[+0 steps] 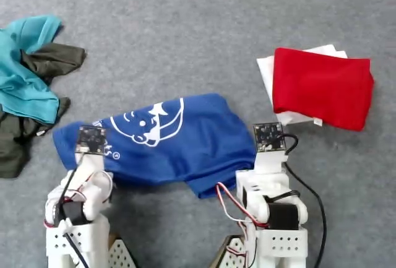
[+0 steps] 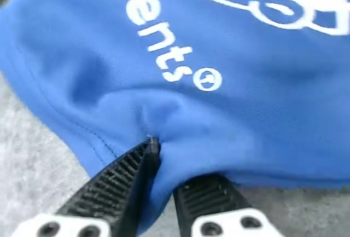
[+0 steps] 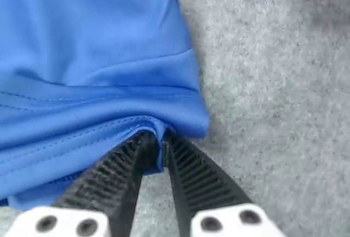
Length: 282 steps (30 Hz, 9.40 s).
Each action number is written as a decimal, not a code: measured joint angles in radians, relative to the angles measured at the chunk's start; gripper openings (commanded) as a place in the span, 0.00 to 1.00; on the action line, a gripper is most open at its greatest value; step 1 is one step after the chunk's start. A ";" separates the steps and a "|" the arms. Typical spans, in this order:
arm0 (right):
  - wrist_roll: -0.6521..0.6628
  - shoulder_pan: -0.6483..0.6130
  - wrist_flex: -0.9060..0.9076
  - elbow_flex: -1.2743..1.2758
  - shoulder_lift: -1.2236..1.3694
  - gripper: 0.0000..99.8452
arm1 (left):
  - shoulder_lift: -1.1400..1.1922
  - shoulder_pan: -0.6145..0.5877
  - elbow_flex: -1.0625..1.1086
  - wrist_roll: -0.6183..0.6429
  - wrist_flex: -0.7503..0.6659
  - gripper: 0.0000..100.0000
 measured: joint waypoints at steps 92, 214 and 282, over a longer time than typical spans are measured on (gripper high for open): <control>0.089 -0.152 -0.110 -0.161 0.000 0.02 | -0.003 -0.153 -0.241 -0.282 0.071 0.03; 0.345 0.295 -0.494 -0.684 1.370 0.02 | 1.206 0.367 -1.099 -0.253 0.265 0.14; 0.310 0.295 -0.528 -0.672 1.370 0.02 | 1.224 0.790 -0.750 -0.305 -0.009 0.11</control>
